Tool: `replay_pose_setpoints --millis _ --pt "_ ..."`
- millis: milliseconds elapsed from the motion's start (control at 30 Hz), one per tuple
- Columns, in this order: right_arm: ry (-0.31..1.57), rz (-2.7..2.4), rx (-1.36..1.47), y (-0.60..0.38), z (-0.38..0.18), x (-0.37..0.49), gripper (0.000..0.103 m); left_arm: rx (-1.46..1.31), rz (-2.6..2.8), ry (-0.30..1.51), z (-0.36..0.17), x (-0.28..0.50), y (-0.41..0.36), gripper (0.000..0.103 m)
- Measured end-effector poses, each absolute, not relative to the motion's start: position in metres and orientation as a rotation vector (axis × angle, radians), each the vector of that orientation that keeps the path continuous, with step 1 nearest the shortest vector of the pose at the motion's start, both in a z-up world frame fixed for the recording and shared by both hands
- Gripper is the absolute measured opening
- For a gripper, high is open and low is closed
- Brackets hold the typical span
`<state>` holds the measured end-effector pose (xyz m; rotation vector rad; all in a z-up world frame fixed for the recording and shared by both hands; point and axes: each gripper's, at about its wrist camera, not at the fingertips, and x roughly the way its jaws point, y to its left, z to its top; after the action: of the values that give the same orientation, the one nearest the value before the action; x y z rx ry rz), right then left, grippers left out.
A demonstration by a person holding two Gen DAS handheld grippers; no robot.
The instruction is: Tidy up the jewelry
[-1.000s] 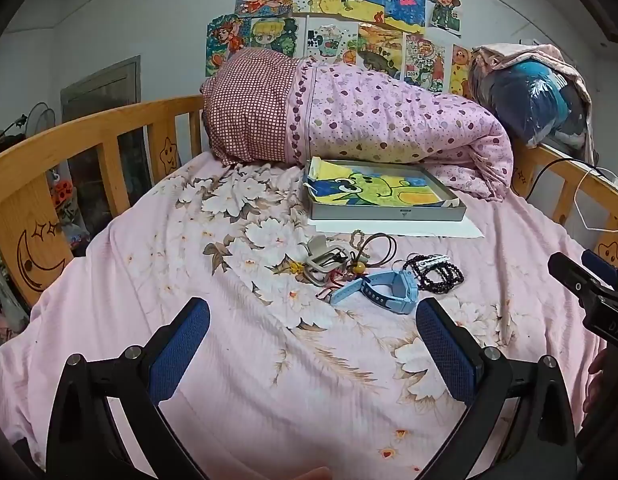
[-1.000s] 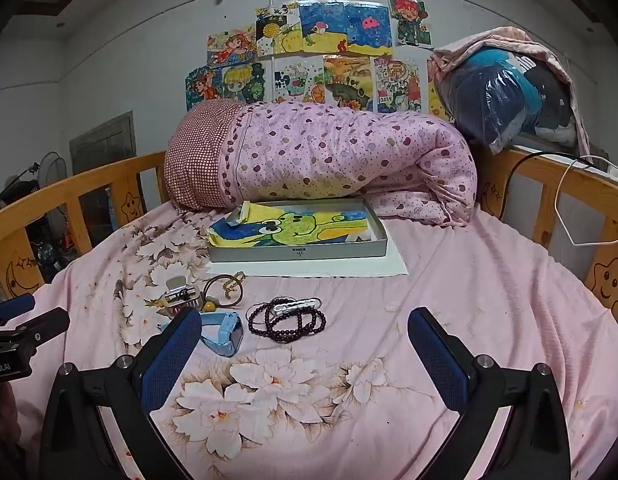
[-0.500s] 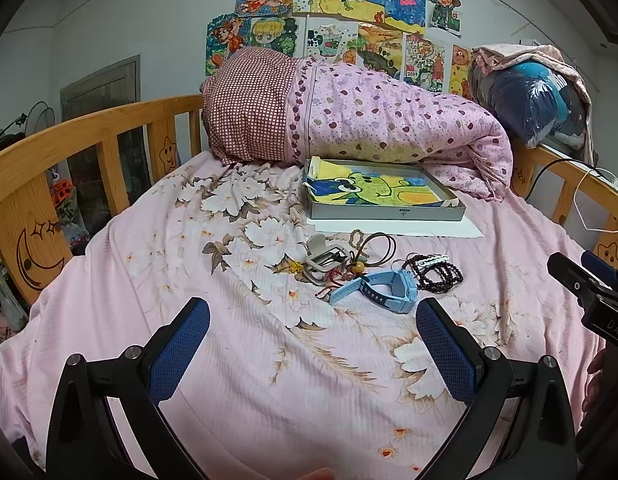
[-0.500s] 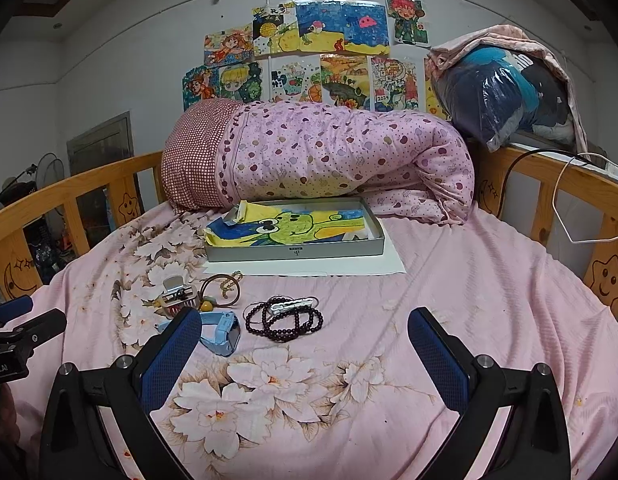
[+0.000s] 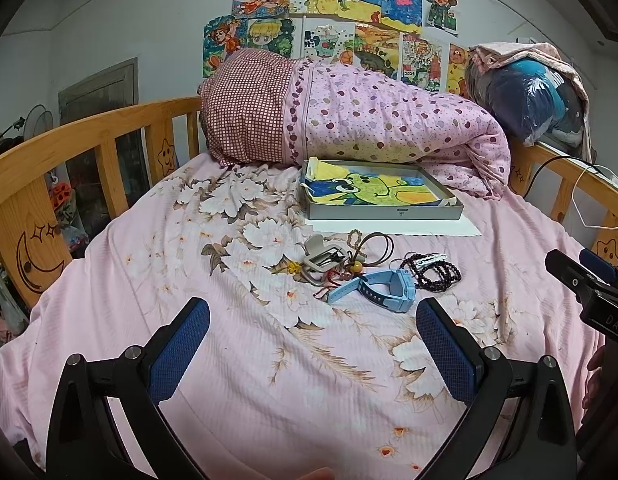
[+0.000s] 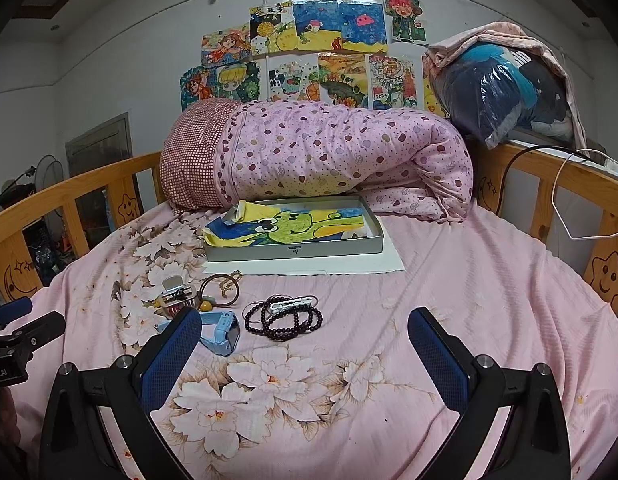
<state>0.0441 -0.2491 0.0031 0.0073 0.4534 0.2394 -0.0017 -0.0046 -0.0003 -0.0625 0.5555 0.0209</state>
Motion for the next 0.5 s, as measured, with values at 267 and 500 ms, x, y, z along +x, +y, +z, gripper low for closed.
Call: replay_pose_setpoints --millis 267,500 --pt "0.456 0.240 0.010 -0.2493 0.0023 0.0445 0.103 -0.060 0.016 0.561 0.0002 -0.0030 -0.0075 0.101" --pt "0.457 0.240 0.010 -0.2494 0.0019 0.0450 0.103 -0.059 0.015 0.560 0.0002 -0.0038 -0.0086 0.101"
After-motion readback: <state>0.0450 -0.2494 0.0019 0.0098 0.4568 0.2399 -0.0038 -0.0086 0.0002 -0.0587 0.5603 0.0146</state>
